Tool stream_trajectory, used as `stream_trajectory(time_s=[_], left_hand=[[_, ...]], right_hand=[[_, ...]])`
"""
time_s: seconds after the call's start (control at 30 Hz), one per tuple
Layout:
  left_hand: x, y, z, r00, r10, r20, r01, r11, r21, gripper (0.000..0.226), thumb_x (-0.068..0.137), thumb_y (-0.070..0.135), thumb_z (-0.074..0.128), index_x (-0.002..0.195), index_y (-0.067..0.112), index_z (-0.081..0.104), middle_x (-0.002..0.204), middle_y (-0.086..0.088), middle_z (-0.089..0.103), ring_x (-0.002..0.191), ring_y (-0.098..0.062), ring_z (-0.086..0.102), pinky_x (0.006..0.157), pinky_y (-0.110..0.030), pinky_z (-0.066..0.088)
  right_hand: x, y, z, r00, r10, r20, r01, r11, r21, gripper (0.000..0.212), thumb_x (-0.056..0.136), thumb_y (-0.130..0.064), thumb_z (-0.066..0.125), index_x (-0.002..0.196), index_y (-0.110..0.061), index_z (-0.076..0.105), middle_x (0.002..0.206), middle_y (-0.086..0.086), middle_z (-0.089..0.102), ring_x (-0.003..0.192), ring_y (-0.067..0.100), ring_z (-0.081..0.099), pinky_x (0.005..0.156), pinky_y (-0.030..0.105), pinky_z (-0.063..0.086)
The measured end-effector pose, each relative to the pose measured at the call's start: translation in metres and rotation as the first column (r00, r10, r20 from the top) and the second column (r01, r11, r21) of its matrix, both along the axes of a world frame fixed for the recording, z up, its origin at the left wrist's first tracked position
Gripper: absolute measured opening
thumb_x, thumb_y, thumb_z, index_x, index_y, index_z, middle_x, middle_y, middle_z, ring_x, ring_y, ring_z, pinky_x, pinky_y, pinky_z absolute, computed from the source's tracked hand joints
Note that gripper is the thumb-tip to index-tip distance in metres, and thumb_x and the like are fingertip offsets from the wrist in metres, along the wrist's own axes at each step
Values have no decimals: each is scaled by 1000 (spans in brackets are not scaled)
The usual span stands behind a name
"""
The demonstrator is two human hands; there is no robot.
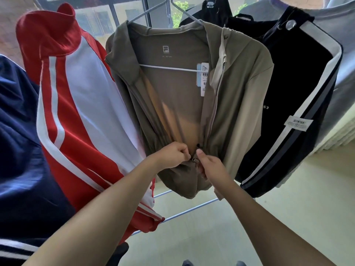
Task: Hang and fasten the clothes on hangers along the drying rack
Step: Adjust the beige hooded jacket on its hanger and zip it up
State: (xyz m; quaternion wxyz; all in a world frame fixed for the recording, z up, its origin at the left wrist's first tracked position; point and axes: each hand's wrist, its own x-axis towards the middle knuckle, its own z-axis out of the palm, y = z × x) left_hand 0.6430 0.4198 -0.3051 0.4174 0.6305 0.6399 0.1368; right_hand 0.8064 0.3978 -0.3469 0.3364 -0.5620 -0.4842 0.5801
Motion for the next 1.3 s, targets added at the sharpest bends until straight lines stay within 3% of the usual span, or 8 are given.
stream_trajectory(time_s=[0.13, 0.4, 0.5, 0.63, 0.77, 1.0, 1.17, 1.3], left_hand=[[1, 0, -2, 999, -16, -41, 17, 999, 28, 24, 92, 21, 64, 69, 19, 59, 68, 3, 58, 71, -14, 53, 72, -31, 45], [11, -7, -5, 963, -82, -256, 119, 984, 132, 24, 89, 12, 55, 69, 21, 46, 75, -2, 55, 72, -19, 51, 60, -30, 37], [6, -9, -7, 984, -74, -161, 93, 988, 119, 19, 94, 15, 56, 75, 15, 52, 72, -2, 55, 71, -19, 51, 61, -30, 39], [-1, -6, -5, 999, -41, -24, 44, 992, 118, 20, 96, 19, 60, 77, 11, 59, 69, -2, 53, 65, -14, 47, 65, -32, 41], [-1, -2, -5, 1000, -22, 3, 22, 996, 91, 22, 95, 20, 61, 77, 7, 59, 71, -6, 56, 67, -16, 50, 66, -31, 44], [6, -6, -6, 994, 12, -108, 2, 992, 128, 22, 95, 24, 60, 80, 7, 58, 71, -2, 57, 70, -19, 53, 64, -31, 42], [11, -11, -10, 984, -19, -176, 44, 990, 135, 17, 97, 22, 56, 88, 8, 60, 78, -3, 60, 75, -19, 55, 65, -32, 43], [6, -11, -15, 997, -65, -42, 68, 995, 76, 18, 97, 24, 57, 88, 9, 61, 77, -3, 58, 72, -15, 51, 67, -31, 42]], right_hand=[[1, 11, -3, 998, 25, 61, -23, 999, -37, 41, 94, -32, 58, 55, -20, 50, 46, -5, 41, 48, 13, 35, 49, 27, 29], [1, 3, -8, 967, 57, 249, -97, 984, 150, 44, 99, -30, 49, 57, -19, 43, 46, -9, 37, 52, 12, 34, 54, 29, 28], [6, 4, -11, 982, 64, 175, -79, 994, 76, 42, 97, -30, 52, 57, -20, 49, 44, -10, 45, 54, 14, 42, 57, 30, 35], [5, 5, -5, 969, 205, 138, -207, 978, -3, 31, 89, -35, 61, 62, -20, 61, 55, -5, 57, 58, 14, 51, 61, 32, 39], [0, 6, -6, 978, 130, 161, -142, 988, 65, 40, 92, -16, 57, 52, -20, 56, 45, -6, 55, 50, 12, 48, 57, 28, 38], [5, 3, -2, 973, 123, 194, -149, 980, 129, 44, 88, -12, 60, 45, -16, 49, 42, -4, 49, 38, 4, 39, 43, 16, 32], [5, -4, -15, 979, 81, 188, -111, 981, 157, 48, 88, -15, 61, 43, -18, 47, 45, -2, 46, 46, 11, 37, 50, 24, 31], [8, -4, -11, 990, 126, 59, -128, 991, 36, 50, 94, -29, 59, 44, -24, 54, 48, -3, 48, 46, 11, 40, 50, 26, 33]])
